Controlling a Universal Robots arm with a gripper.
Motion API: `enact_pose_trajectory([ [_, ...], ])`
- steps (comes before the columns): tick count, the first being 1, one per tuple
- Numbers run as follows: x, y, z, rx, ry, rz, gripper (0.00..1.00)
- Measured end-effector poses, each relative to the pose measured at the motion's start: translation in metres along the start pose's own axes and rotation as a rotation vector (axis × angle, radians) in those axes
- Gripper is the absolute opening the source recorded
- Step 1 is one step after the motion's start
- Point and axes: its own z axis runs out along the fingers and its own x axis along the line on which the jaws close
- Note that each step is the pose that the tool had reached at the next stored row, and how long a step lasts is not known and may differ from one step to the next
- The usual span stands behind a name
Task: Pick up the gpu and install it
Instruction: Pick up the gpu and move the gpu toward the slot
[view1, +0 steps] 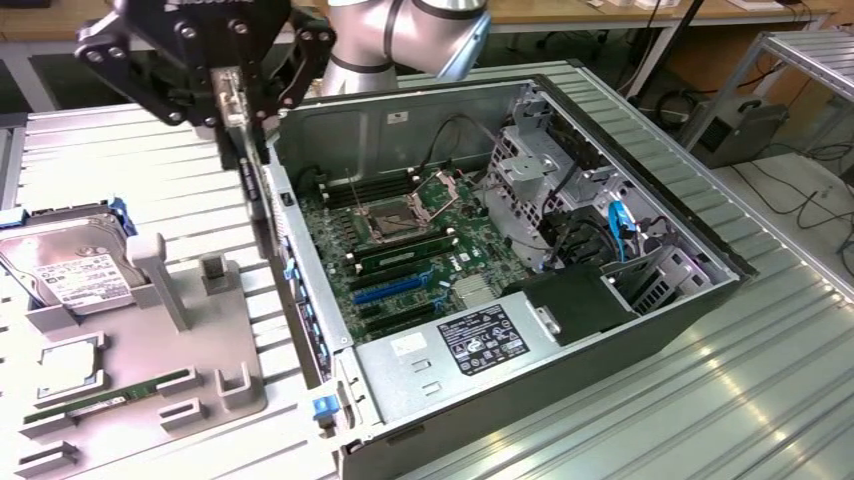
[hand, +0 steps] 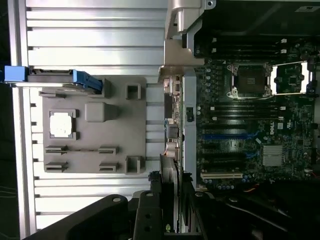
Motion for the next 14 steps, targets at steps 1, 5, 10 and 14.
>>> enact_pose_trajectory([
  [1, -0.005, 0.0, -0.0002, -0.0002, 0.0036, 0.0, 0.26],
  [5, -0.023, 0.0002, 0.0005, -0.0002, 0.017, 0.0, 0.26],
  [10, -0.047, 0.0003, 0.0038, -0.0002, 0.0251, 0.0, 0.26],
  [14, -0.065, 0.0012, 0.0097, 0.0014, 0.0269, -0.001, 0.26],
])
